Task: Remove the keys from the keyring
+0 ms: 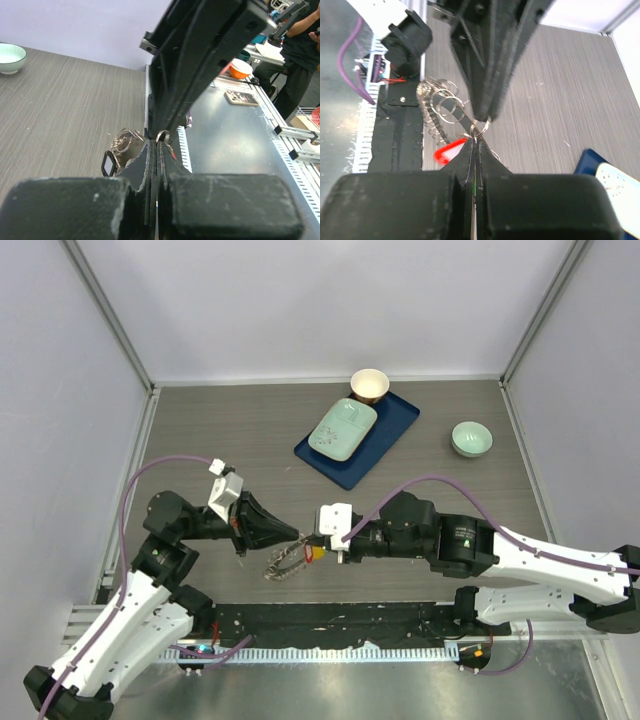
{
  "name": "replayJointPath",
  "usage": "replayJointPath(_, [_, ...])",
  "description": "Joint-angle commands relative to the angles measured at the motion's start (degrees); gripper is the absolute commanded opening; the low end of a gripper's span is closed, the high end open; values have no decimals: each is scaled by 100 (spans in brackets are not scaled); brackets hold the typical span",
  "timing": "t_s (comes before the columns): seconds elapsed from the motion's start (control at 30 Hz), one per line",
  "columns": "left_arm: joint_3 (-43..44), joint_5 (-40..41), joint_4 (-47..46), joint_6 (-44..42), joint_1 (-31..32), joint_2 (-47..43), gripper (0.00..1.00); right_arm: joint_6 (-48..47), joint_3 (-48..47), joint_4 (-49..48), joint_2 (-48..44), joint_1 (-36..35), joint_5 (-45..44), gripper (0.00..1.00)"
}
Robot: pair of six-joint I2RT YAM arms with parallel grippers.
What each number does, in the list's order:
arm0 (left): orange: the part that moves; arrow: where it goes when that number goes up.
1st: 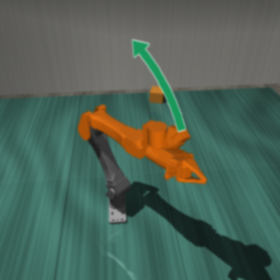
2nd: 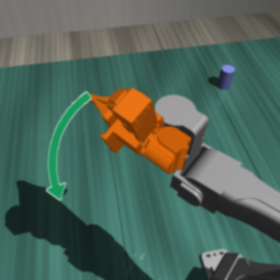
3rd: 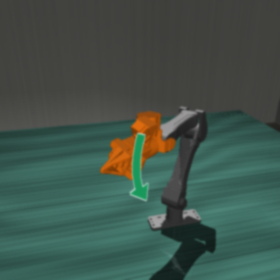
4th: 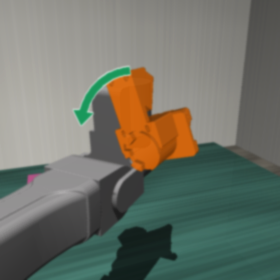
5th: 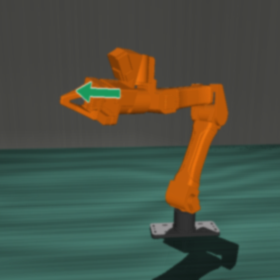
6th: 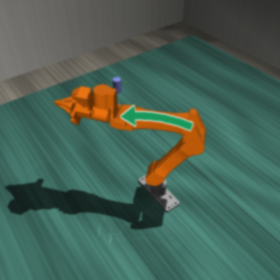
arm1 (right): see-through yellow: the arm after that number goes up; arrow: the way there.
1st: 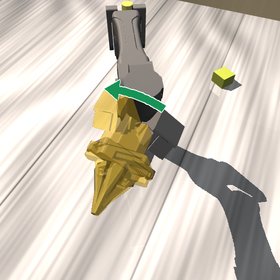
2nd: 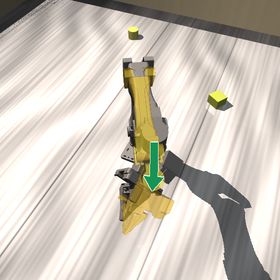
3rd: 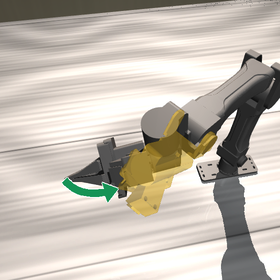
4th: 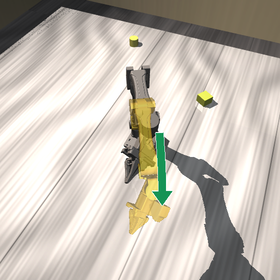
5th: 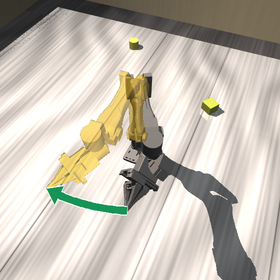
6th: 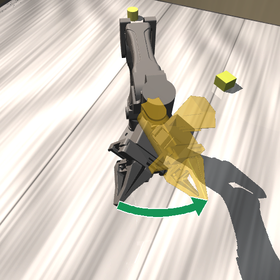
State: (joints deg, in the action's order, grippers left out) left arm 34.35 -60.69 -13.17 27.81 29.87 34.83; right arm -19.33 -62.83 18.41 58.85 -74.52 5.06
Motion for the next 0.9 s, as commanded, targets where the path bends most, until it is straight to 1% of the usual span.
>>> replayJointPath(0.0, [248, -673, -2, -196, 98, -143, 0, -53, -291, -479, -75, 113, -954, 1])
replayJointPath(0.23, [616, -673, 1297, -1119, 98, -55, 0, -97, -221, -733, -137, 122, -814, 1])
replayJointPath(0.27, [660, -647, 1299, -1181, 98, -64, 0, -114, -212, -751, -146, 113, -761, 1])
replayJointPath(0.3, [678, -629, 1526, -1269, 98, -64, 0, -115, -221, -778, -146, 113, -700, 1])
replayJointPath(0.43, [705, -410, 1633, -1349, 98, -11, 0, -159, -212, -857, -189, 113, -60, 1])
replayJointPath(0.5, [731, -313, 1721, -1384, 98, 41, 0, -167, -169, -910, -260, 113, 82, 1])
replayJointPath(0.6, [766, 91, 1826, -1401, 98, 33, 0, -159, -212, -857, -251, 113, 276, 1])
replayJointPath(0.73, [828, 794, 2028, -1480, 98, -29, 0, -150, -247, -708, -190, 113, 522, 1])
replayJointPath(0.77, [845, 1091, 2064, -1507, 98, -46, 0, -141, -247, -690, -172, 122, 548, 1])
replayJointPath(0.87, [854, 1269, 2117, -1559, 98, -108, 0, -123, -282, -672, -128, 113, 636, 1])
